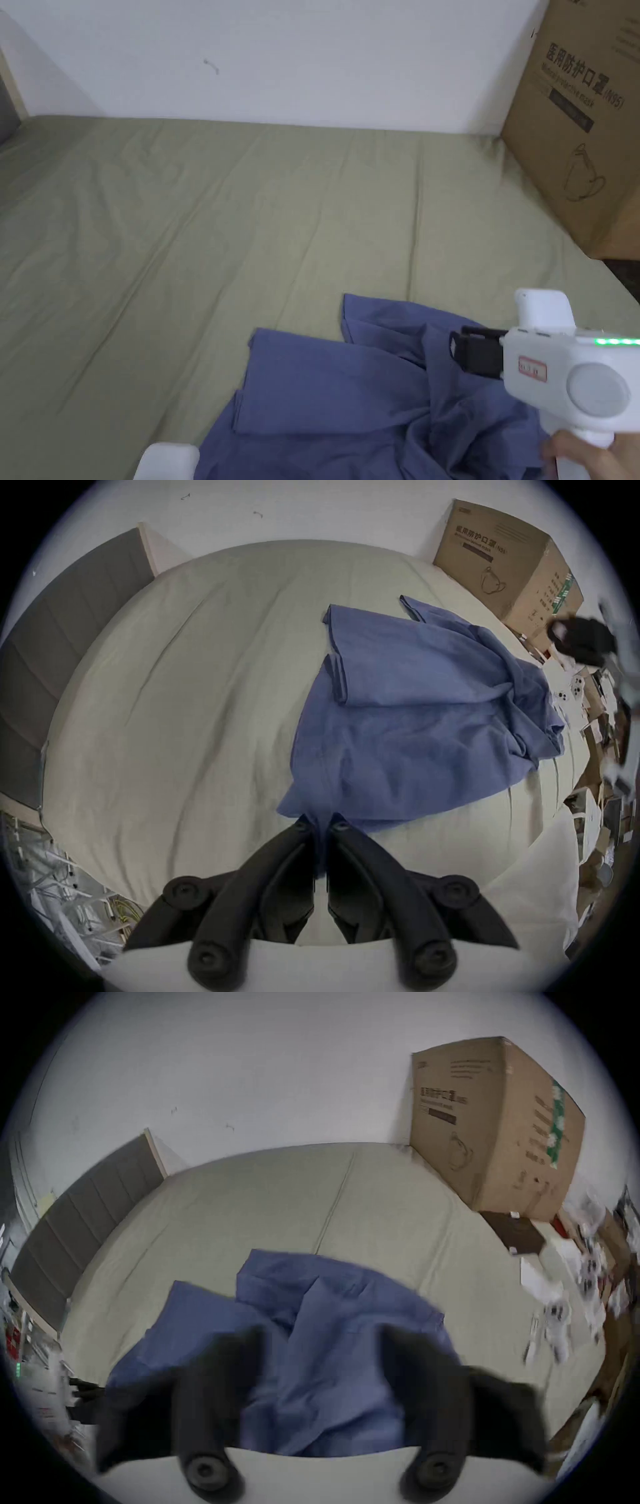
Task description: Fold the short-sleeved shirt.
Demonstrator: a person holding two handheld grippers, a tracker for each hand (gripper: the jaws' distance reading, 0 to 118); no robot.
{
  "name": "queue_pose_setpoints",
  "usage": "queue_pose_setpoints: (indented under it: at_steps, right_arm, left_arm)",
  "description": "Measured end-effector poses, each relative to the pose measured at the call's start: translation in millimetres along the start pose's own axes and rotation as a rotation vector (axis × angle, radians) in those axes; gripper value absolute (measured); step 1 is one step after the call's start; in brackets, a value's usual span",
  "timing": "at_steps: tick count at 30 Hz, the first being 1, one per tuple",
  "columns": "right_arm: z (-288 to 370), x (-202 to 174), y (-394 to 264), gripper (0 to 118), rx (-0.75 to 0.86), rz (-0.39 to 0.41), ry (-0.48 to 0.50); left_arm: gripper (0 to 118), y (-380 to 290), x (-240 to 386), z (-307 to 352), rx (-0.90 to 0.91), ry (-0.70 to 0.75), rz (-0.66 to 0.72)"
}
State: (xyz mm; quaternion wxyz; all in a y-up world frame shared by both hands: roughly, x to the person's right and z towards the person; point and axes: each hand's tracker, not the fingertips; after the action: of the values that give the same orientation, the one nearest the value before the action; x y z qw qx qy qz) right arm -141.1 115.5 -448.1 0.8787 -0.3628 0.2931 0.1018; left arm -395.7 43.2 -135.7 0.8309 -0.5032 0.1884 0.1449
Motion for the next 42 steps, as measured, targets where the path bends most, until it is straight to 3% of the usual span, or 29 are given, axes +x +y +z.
queue_pose_setpoints:
  at_steps: [4, 5, 8, 11, 15, 16, 17, 18, 19, 21, 23, 28, 33, 36, 42]
  right_arm:
    - [-63, 35, 44, 91, -0.113, -0.042, 0.029]
    - [-82, 45, 51, 91, -0.140, -0.072, 0.022]
    - [-129, 61, 61, 91, -0.222, -0.058, -0.043]
    - [-162, 62, 54, 87, -0.326, -0.088, 0.021]
    - [-199, 55, 33, 77, -0.438, -0.021, -0.025]
    - [-196, 54, 32, 71, -0.397, -0.029, -0.005]
    - [-190, 52, 36, 46, -0.392, -0.036, -0.010]
    - [-184, 50, 38, 10, -0.371, -0.039, 0.017]
    - [-181, 49, 39, 2, -0.353, -0.040, 0.056]
    - [-183, 45, 40, 2, -0.368, -0.121, 0.048]
    - [-183, 39, 36, 2, -0.364, -0.065, 0.022]
    - [-150, 46, 52, 2, -0.321, -0.075, 0.027]
    - [-86, 69, 90, 2, -0.193, -0.084, -0.026]
    - [-35, 85, 117, 2, -0.115, -0.099, -0.084]
    - [68, 130, 166, 2, 0.042, -0.188, -0.152]
  left_arm:
    - [4, 1, 1, -1, -0.016, 0.001, 0.010]
    - [4, 2, 1, -2, -0.024, 0.003, 0.017]
    - [4, 5, -2, -5, -0.033, 0.003, 0.031]
    - [4, 6, -4, -8, -0.052, -0.010, 0.073]
    - [4, 9, 2, -5, -0.063, 0.011, 0.047]
    - [4, 11, 5, -2, -0.060, 0.019, 0.038]
    - [4, 11, 6, -1, -0.058, 0.020, 0.031]
    - [4, 12, 7, 0, -0.056, 0.021, 0.027]
    - [4, 12, 8, 1, -0.056, 0.024, 0.024]
    - [4, 12, 7, 0, -0.051, 0.025, 0.012]
    - [4, 13, 7, 2, -0.050, 0.026, 0.011]
    - [4, 17, 0, 17, -0.015, -0.008, 0.068]
    - [4, 45, -4, 47, 0.114, -0.027, 0.118]
    - [4, 74, -6, 72, 0.213, 0.032, 0.093]
    - [4, 148, -33, 147, 0.458, 0.059, 0.185]
